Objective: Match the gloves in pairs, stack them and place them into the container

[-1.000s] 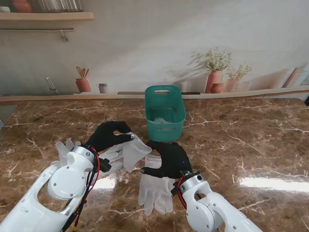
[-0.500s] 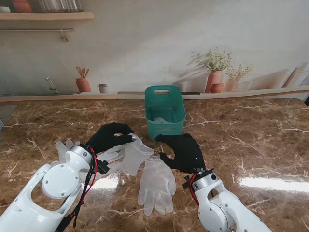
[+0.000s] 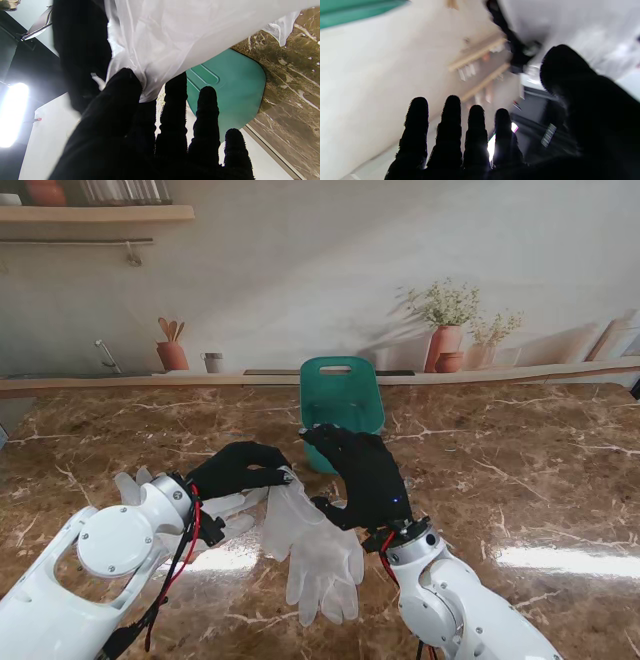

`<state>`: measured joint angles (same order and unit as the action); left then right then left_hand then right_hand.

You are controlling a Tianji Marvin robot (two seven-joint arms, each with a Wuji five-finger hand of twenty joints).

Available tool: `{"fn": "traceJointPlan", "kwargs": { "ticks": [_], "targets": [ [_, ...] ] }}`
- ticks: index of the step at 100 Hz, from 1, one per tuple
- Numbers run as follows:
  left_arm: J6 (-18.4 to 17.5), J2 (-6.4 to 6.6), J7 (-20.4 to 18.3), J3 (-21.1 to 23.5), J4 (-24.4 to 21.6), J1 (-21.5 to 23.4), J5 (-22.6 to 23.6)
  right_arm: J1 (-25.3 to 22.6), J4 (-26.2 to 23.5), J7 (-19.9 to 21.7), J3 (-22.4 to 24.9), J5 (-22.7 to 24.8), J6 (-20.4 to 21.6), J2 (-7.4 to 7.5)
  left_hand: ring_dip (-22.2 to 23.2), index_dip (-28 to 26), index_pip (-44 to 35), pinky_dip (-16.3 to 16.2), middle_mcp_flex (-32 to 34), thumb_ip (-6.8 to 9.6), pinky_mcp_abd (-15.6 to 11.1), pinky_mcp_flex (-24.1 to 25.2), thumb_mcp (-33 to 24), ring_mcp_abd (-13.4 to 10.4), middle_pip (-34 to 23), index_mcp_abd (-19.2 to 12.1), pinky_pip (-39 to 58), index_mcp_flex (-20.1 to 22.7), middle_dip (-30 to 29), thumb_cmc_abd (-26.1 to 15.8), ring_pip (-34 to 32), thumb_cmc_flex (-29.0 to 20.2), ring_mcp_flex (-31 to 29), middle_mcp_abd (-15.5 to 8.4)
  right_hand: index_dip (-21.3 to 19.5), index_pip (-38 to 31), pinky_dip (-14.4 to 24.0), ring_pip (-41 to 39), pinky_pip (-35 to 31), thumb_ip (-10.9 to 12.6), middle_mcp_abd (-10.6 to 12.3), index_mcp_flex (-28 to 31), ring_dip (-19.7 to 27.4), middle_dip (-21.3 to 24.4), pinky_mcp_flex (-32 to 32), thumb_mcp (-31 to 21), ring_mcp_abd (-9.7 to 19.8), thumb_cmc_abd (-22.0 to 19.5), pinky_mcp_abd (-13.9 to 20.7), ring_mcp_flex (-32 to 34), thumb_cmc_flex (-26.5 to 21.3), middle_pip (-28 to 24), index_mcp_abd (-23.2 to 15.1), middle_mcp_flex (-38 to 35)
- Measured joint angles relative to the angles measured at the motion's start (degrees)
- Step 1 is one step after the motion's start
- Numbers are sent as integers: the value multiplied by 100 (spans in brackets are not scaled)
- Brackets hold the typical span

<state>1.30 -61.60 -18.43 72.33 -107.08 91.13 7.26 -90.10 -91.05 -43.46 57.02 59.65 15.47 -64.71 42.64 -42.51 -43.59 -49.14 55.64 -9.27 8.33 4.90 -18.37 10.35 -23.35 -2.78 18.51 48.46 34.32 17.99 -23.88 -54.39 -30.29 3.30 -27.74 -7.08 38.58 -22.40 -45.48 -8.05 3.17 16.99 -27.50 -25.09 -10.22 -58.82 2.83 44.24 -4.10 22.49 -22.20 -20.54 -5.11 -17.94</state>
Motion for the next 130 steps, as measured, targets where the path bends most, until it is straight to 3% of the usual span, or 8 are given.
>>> {"fn": "traceJointPlan", "kwargs": {
  "ticks": [9, 30, 51, 62, 93, 101, 114, 130],
  "targets": [
    [126, -2, 1, -92, 66, -90, -108, 177, 269, -605, -119, 468, 860, 23, 0, -4, 0, -5, 0, 3, 0, 0, 0, 8, -4, 24, 0, 0, -3, 0, 0, -1, 1, 59, -148, 20, -7, -18, 278, 0, 118, 151, 77, 145, 224, -152, 165, 297, 182, -435, -261, -87, -936, 226],
    [240, -15, -38, -200, 136, -219, -253, 244, 247, -280, -101, 577, 1254, 139, 0, -7, 0, -12, 0, 65, 0, 0, -1, 54, -126, 91, 0, 0, -59, -67, 0, -3, 5, 72, -1304, -1376, -7, -32, 363, -1, 93, 1440, 445, 312, 327, -710, 167, 517, 203, -854, -1037, -185, -1934, 270],
    [308, 9, -335, -202, 46, -221, -338, 317, 231, -336, -190, 862, 1016, 243, 0, -7, -19, -12, -1, 67, 0, 0, -1, 54, -138, 95, 0, 0, -59, -67, 0, -3, 26, 95, -793, -1966, -8, -56, 365, -9, 186, 2622, 524, 450, 328, -878, 177, 145, 212, -927, -1167, -186, -2018, 248],
    [297, 38, -421, -202, -18, -208, -379, 403, 266, -331, -235, 847, 1009, 249, -1, -7, -55, -13, -1, 69, 0, 0, 33, 54, -143, 97, 0, 0, -59, -67, 0, -3, 26, 95, 273, -3867, -8, -149, 364, -651, 388, 3152, 525, 473, 328, -134, 359, -435, 308, -927, -484, -176, -2438, -60],
    [18, 32, -300, -238, 61, -201, -403, 325, 184, -308, -77, 734, 1154, 208, -286, 1931, 1302, -65, -960, 317, 6, 0, 871, 62, 296, 19, 0, -648, -705, -183, 254, -118, 243, 67, -821, -3808, -4, -429, 251, -661, 500, 3389, 506, 255, 248, -84, 534, -767, 413, -826, -153, -362, -2092, -1158],
    [-29, 7, -128, -189, 63, -143, -278, 232, 123, -344, 2, 683, 1131, 183, -425, 2227, 1986, -65, -1334, 324, 43, 0, 33, 87, 409, 163, 8, -942, -915, -183, 449, 637, 502, 66, -904, -3794, 63, -600, 98, -661, 504, 3443, 397, 114, 127, -96, 550, -768, 413, -530, -151, -481, -2006, -1528],
    [-18, -84, 604, -26, -37, 111, 268, 20, -42, -467, 165, 662, 720, 139, -436, 1969, 1761, -65, -1490, 357, 295, -14, -30, 87, 458, 281, 416, -1092, -940, -188, 474, 911, 599, 70, -1021, -3824, 148, -682, -239, -662, 507, 3565, 353, -173, -169, -100, 508, -768, 407, 283, -127, -593, -1802, -2422],
    [-189, -164, 919, 223, -221, 457, 844, -245, -339, -460, 360, 687, -75, 128, -317, 1425, 908, 182, -886, 496, 578, -84, 1752, 191, 293, 280, 1273, -142, -849, -419, 362, 905, 188, 130, -1008, -4230, 284, -677, -771, -664, 445, 3676, 221, -516, -838, -100, 204, -768, 201, 1468, -245, -597, -1303, -3617]
  ]
}}
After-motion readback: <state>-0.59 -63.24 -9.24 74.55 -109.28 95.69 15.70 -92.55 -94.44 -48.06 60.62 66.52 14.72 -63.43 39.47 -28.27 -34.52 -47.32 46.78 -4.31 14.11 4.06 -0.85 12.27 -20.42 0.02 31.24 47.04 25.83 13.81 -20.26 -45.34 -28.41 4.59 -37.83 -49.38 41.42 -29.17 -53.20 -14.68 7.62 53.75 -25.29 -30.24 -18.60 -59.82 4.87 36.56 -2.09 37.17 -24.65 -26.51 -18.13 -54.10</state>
